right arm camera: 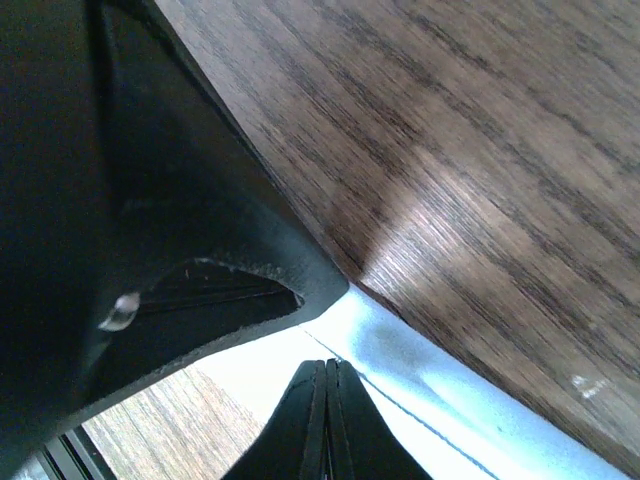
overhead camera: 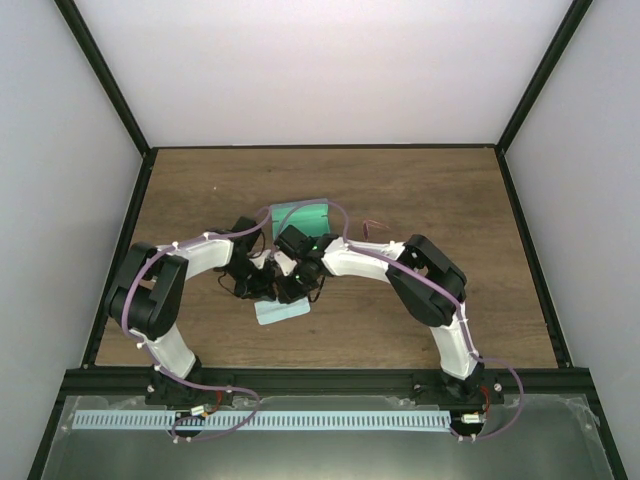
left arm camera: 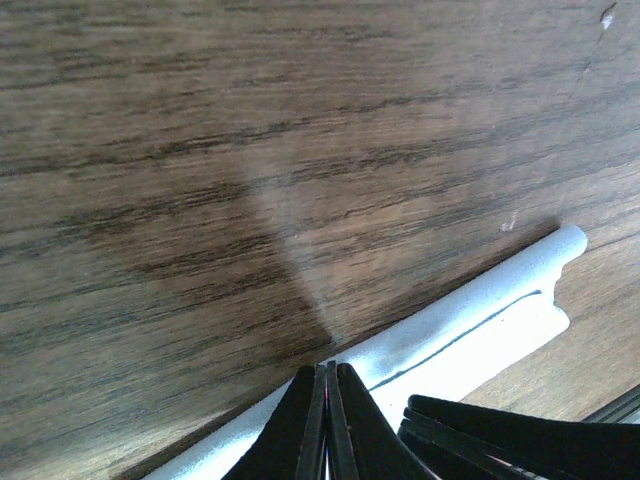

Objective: Organize the sunglasses
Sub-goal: Adjust the glasses cleaning cloth at the center of the board.

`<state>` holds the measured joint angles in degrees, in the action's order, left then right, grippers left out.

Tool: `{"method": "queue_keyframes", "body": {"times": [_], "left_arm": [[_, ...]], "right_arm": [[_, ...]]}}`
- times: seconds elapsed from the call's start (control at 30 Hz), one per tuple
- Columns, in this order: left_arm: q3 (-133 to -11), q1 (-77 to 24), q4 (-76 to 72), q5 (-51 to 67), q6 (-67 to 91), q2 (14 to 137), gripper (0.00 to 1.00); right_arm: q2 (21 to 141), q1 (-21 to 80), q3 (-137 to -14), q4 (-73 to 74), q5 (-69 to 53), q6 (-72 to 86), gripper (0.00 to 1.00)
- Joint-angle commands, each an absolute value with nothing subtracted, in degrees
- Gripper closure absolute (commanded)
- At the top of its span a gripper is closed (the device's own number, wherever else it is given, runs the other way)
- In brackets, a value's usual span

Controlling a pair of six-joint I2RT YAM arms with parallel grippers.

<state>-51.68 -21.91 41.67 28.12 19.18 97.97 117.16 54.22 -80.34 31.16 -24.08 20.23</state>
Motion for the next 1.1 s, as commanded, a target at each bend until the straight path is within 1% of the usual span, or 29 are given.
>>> {"method": "queue_keyframes", "body": {"times": [0.0,0.33,0.9,1.07], "left_arm": [[-51.79,-22.24,41.22,26.63,19.54,99.58,0.96],[-51.09,-22.21,40.66,26.41,19.85,99.58,0.96],[-51.12,-22.22,40.47,26.72,19.10,99.92,0.96],[-51.32,-22.23,40.46,26.96,18.97,100.05,0.96]], "right_arm": [[116.02,55.61,-78.53,31.56,-25.53,18.80,0.99],[114.62,56.48,-77.47,31.54,-25.03,19.02,0.99],[116.13,57.39,-76.90,32.23,-26.56,19.27,0.98],[115.72,57.39,-76.42,31.49,-23.72,19.78,0.97]]}}
